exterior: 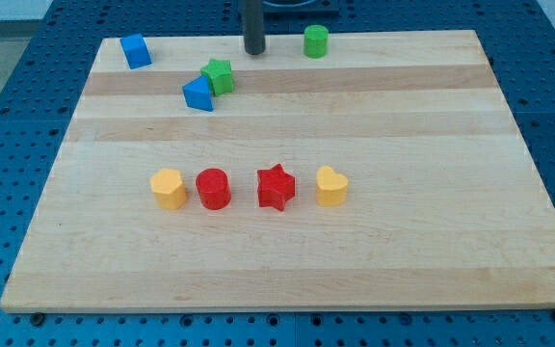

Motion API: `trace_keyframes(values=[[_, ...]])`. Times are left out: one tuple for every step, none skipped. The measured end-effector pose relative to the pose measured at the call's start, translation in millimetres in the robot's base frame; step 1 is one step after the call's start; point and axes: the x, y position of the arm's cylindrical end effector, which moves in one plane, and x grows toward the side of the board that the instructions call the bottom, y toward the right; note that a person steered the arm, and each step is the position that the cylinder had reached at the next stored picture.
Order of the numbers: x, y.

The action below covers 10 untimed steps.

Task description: Move the green circle to the top center of the board

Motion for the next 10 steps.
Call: trace_keyframes(values=[[0, 0], [0, 0], [24, 23], [41, 95], [37, 179], [3, 194], [-3, 164], [-4, 135], [-4, 124], [-4, 119]])
